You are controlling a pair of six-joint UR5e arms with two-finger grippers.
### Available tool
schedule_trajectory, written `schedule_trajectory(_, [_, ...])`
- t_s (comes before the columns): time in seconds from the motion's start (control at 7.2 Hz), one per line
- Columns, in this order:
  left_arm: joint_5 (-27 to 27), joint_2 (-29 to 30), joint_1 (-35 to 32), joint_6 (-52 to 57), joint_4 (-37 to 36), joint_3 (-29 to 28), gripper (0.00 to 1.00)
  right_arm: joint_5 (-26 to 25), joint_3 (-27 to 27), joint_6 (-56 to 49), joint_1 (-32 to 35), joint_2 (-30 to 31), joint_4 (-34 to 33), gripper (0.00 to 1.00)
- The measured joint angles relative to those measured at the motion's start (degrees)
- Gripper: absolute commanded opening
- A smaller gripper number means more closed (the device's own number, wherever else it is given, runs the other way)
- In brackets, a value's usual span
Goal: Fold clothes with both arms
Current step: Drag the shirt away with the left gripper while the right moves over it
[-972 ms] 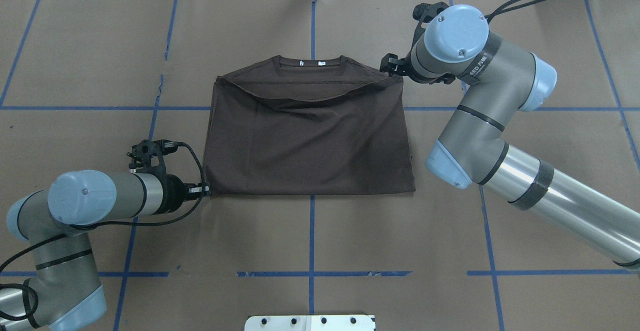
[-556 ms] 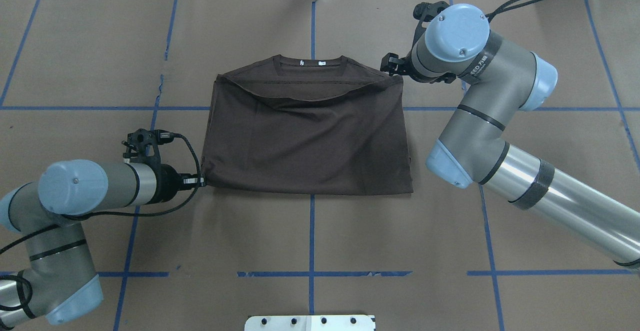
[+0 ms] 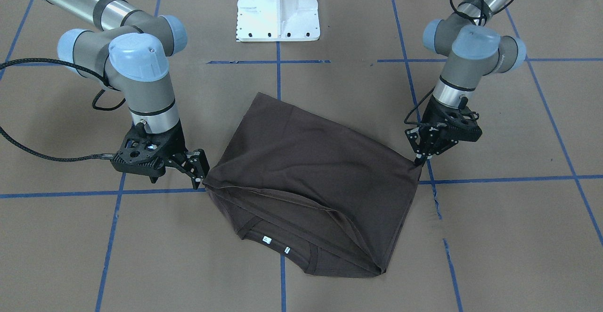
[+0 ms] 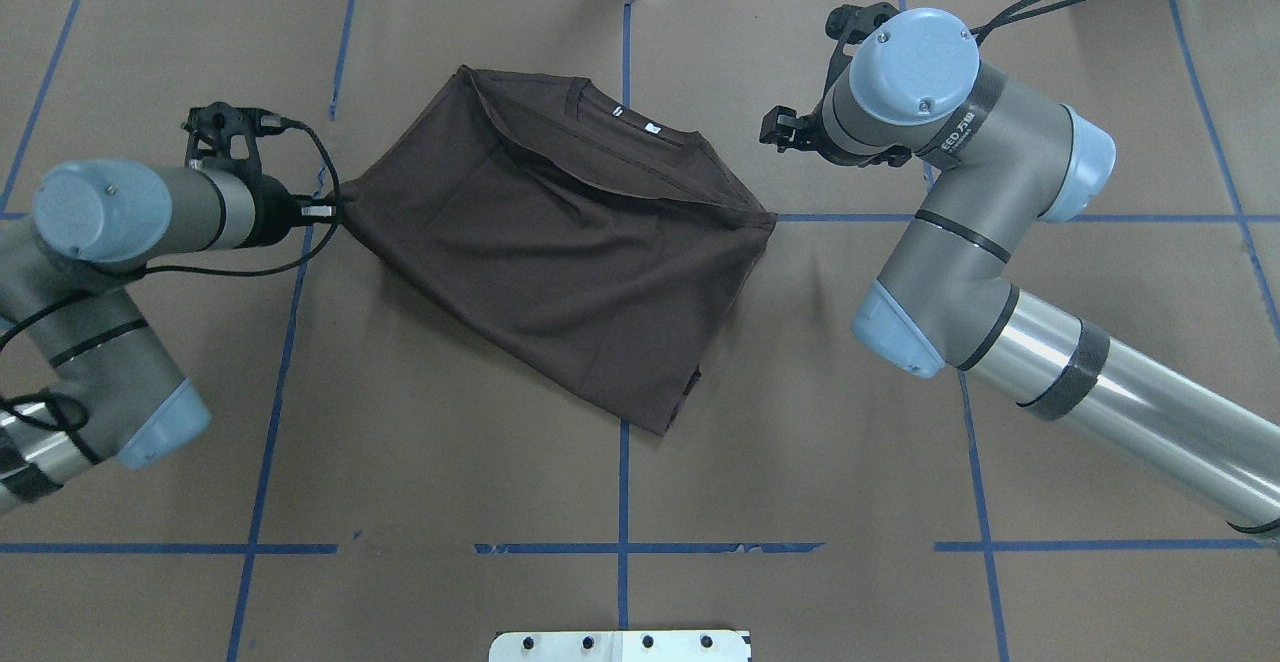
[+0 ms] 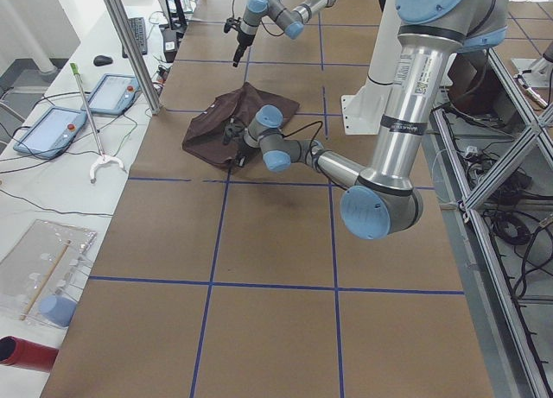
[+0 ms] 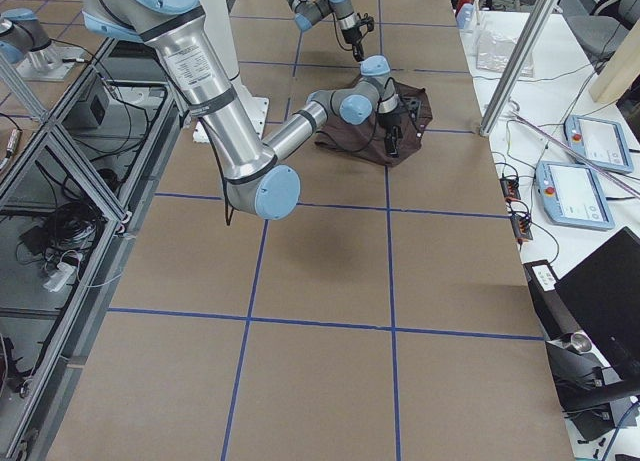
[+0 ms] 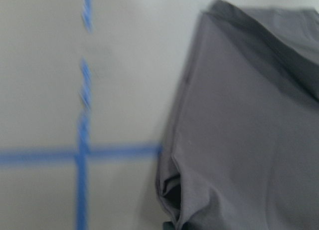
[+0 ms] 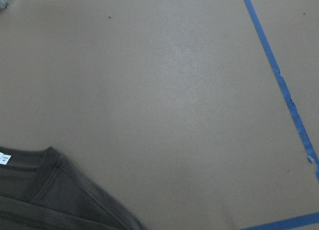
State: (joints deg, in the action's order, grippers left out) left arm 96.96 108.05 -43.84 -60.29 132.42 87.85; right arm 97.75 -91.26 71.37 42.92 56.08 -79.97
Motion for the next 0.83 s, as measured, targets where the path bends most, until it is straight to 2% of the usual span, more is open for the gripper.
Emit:
schedule_trajectory(0.28, [-0.34,11.81,-4.57,1.87,1.01,-16.02,0.0,0.18,-1.4,0.07,0.0,0.0,-0.32,1.0])
schedule_trajectory(0.56, [-3.65,22.28,-6.29,2.66,3.34,-31.75,0.0,0.45,-3.66,0.24,0.01,0.09,-0.76,1.0])
schedule_trajectory(0.69, [-4.85,24.17,-7.38,4.64,4.58,-35.47,0.99,0.78,-4.3,0.44,-0.08,0.11,-0.82,1.0])
schedule_trajectory(0.83, [-5.19,24.33,-8.5,8.34,5.2,-36.78,1.0,0.93,-4.45,0.74,-0.42,0.06,-0.8,1.0])
